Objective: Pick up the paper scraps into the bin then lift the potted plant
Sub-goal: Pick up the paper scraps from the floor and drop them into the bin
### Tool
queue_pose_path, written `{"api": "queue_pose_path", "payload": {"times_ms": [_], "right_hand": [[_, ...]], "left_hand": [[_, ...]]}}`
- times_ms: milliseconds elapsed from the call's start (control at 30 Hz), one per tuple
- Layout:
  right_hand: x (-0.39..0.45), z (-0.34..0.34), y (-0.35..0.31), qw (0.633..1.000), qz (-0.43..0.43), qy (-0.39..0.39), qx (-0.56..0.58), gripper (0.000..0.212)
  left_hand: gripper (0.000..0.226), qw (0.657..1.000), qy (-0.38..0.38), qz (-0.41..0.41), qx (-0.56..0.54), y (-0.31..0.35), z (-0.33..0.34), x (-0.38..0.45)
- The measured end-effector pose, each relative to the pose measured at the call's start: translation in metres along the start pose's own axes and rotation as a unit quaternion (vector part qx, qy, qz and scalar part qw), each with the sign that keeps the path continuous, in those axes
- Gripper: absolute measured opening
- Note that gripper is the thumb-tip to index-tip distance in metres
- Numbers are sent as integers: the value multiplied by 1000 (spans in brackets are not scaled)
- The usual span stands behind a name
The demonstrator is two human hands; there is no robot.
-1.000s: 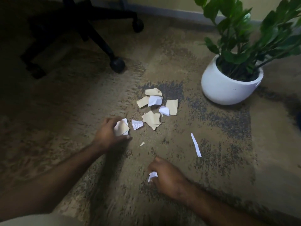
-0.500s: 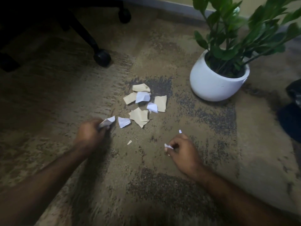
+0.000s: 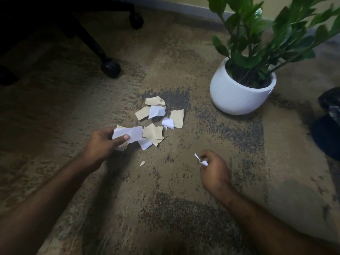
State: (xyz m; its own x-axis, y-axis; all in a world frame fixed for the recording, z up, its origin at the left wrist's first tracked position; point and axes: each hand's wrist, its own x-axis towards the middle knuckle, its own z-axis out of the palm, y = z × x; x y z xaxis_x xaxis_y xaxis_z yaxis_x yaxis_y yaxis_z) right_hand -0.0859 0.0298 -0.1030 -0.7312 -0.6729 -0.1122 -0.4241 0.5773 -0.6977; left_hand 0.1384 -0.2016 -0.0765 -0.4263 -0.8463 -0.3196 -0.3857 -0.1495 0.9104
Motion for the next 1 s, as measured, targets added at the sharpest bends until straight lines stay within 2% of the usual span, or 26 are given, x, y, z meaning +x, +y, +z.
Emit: {"api": "queue_pose_path", "payload": {"times_ms": [100,167,233,333,433,500,600,733,867,1000], "right_hand": [[3,0,4,998,30,-26,40,31],[5,1,3,998,37,-33,49,34],[5,3,0,997,35,-39,57,36],[3,9,-5,996,29,-58,60,36],[-2,13,-9,995,23,-72,62,38],[-3,15,-9,995,18,-76,60,39],[-2,16,-7,995,11,-78,54,40],[0,18,-7,994,12,-85,61,37],[-1,22,-12,993,16,-93,65,30],[1,27,-26,992,-3,-114,45,20]], "left_hand": [[12,997,-68,-4,-24,8,-4,-3],[18,993,-121,0,-9,11,-2,-4],[21,986,-145,31,73,14,7,-2],[15,960,-163,105,203,19,27,7],[23,897,-178,139,381,19,46,19],[25,878,-165,147,424,17,54,24],[20,883,-144,202,399,14,64,27],[22,887,-126,210,392,10,75,23],[15,925,-120,154,326,6,76,19],[15,979,-60,47,191,5,57,18]]}}
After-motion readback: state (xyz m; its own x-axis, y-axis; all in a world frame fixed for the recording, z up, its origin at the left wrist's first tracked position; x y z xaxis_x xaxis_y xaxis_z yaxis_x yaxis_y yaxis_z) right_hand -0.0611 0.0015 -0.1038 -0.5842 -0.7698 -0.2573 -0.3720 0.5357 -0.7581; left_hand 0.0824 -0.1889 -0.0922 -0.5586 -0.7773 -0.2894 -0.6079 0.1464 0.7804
